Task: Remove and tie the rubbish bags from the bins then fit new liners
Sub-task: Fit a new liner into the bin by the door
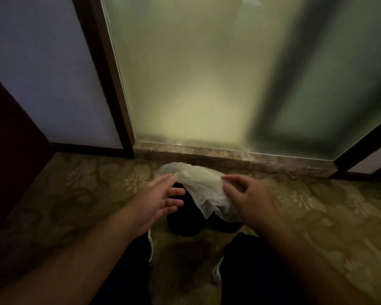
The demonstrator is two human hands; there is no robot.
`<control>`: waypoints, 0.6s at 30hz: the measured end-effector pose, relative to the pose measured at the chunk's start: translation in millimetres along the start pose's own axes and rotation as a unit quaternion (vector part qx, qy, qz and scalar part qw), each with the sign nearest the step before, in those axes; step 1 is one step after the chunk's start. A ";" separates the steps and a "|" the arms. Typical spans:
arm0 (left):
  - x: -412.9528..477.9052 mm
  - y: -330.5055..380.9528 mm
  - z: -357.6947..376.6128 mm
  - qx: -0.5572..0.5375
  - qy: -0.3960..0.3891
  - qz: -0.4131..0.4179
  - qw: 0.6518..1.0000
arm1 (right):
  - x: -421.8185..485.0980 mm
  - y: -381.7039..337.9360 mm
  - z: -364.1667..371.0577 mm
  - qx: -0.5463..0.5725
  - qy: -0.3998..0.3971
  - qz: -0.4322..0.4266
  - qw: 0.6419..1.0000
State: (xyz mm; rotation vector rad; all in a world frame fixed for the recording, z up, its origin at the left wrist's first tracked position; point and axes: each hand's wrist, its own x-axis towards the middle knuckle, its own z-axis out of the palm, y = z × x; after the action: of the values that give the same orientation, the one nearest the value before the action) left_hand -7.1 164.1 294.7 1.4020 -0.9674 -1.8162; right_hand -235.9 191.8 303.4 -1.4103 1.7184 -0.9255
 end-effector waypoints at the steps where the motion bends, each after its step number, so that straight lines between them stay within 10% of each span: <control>1: 10.2 -2.1 -2.1 0.013 -0.004 0.005 1.000 | 12.5 6.3 6.8 -0.002 -0.002 0.011 1.000; 18: 214.0 -107.1 -5.0 0.177 -0.081 -0.037 0.980 | 168.9 153.0 115.7 -0.044 -0.138 0.220 0.965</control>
State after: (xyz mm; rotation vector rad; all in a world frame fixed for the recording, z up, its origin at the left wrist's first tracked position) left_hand -55.9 40.7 95.5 1.5309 -1.3950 -1.9028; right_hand -231.8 37.6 99.6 -1.0823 1.7687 -0.3933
